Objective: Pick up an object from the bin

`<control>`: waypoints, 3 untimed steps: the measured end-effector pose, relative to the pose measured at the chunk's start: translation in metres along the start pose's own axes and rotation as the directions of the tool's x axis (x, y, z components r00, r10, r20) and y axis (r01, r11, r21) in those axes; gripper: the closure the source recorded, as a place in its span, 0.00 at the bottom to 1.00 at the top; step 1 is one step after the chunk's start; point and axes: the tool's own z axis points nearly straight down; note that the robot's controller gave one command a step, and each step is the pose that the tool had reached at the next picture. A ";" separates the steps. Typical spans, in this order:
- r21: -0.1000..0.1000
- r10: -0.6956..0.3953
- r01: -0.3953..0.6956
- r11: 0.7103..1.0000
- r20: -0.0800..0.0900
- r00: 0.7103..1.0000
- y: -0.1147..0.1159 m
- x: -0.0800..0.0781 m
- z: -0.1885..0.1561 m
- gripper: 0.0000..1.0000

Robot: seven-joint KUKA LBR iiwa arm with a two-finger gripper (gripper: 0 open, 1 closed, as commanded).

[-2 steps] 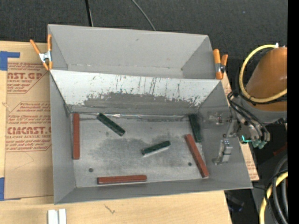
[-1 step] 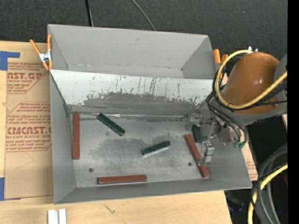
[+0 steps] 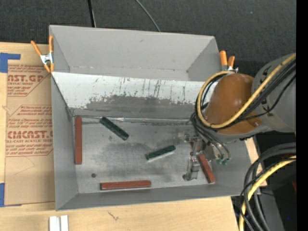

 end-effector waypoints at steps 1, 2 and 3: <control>-0.001 0.068 -0.068 0.998 -0.007 0.998 -0.004 -0.033 0.028 0.00; -0.001 0.000 0.000 1.000 -0.006 1.000 0.041 -0.039 0.070 1.00; -0.001 0.000 0.000 1.000 -0.006 1.000 0.041 -0.039 0.070 1.00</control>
Offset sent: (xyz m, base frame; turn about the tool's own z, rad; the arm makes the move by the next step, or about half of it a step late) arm 0.0367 0.0426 -0.0702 0.0012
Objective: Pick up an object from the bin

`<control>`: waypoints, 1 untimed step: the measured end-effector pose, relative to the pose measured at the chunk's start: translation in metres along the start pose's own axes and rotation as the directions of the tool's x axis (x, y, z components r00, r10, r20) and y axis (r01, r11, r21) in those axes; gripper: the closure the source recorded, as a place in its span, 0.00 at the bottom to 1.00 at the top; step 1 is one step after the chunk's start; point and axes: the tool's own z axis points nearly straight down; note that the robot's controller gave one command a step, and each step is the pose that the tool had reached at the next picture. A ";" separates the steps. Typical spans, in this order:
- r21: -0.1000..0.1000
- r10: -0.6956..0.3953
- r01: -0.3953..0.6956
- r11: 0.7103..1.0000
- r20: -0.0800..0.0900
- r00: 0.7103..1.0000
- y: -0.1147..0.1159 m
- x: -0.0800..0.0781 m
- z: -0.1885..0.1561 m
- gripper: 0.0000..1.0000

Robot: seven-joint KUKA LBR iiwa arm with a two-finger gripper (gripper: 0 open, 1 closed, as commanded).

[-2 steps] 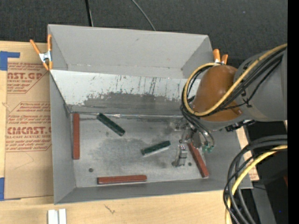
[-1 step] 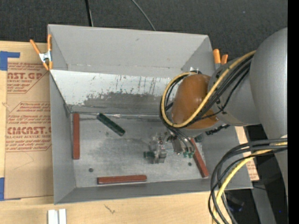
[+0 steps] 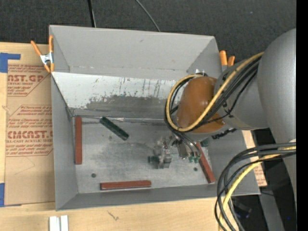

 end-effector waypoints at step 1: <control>0.001 -0.020 0.020 1.000 0.009 1.000 0.008 -0.011 -0.179 1.00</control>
Offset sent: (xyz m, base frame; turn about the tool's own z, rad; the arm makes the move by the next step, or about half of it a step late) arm 0.0000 0.0000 0.0000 0.0000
